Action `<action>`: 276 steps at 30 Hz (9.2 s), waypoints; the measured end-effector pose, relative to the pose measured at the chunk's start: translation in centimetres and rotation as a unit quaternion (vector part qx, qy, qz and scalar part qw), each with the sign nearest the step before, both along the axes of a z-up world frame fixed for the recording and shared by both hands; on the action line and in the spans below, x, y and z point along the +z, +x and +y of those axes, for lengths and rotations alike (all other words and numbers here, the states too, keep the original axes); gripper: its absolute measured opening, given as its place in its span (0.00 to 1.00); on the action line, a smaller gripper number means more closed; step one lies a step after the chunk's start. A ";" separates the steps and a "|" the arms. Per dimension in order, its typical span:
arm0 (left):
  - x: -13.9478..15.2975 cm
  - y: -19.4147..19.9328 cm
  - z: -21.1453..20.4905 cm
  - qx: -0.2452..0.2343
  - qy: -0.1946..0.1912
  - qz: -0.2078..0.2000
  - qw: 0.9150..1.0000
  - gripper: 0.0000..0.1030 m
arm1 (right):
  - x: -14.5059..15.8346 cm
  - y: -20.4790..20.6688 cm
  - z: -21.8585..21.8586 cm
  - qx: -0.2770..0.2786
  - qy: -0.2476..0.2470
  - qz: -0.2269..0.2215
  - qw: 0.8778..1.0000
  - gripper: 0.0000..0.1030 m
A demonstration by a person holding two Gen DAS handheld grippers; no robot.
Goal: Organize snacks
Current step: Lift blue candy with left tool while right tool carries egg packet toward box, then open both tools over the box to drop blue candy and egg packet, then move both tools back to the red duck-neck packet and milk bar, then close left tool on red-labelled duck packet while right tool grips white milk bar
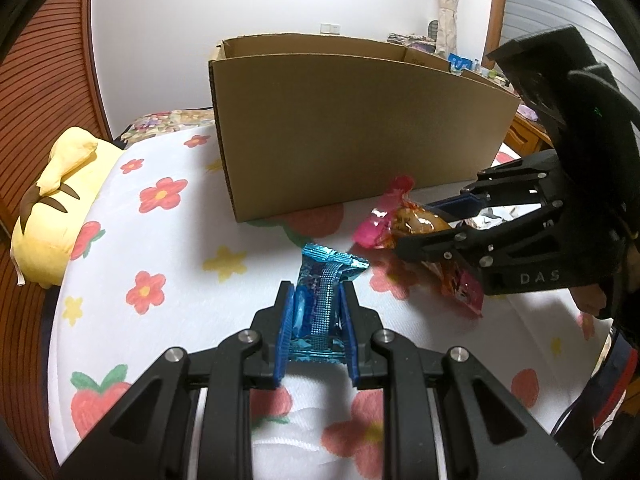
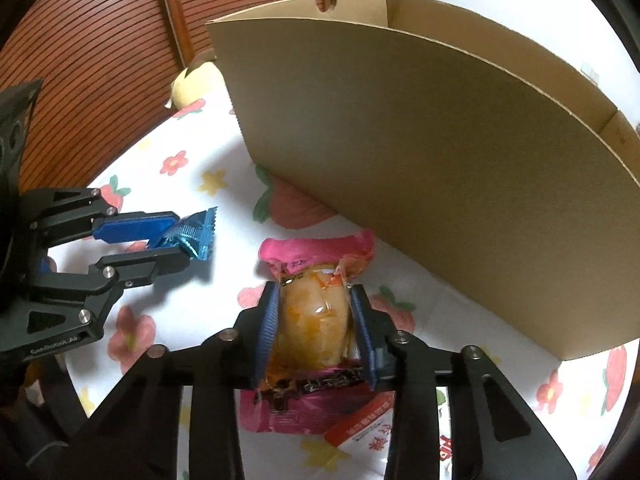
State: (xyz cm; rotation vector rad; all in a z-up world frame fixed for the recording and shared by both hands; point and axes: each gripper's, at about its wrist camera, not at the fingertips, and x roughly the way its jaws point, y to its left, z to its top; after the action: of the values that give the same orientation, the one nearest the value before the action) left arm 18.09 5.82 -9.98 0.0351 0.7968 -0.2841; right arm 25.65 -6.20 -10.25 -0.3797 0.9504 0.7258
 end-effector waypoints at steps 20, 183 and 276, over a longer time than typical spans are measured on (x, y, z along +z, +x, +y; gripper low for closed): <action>1.7 -1.8 -0.2 0.005 0.004 -0.022 1.000 0.20 | 1.5 -2.7 -0.1 0.012 0.012 -0.013 1.000 0.33; 2.1 -1.1 -15.8 -0.115 0.031 -0.010 0.993 0.50 | 4.5 -8.1 -18.6 -0.210 0.129 -0.097 0.964 0.48; 1.7 0.8 -11.8 -0.070 0.025 -0.012 0.997 0.53 | -1.3 -2.5 -13.5 -0.180 0.023 -0.075 0.980 0.46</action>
State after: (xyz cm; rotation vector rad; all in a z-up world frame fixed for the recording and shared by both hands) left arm 18.89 -5.98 -8.29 0.1426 0.7784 -0.3957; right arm 23.15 -19.69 -11.59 -0.2091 0.8287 0.3811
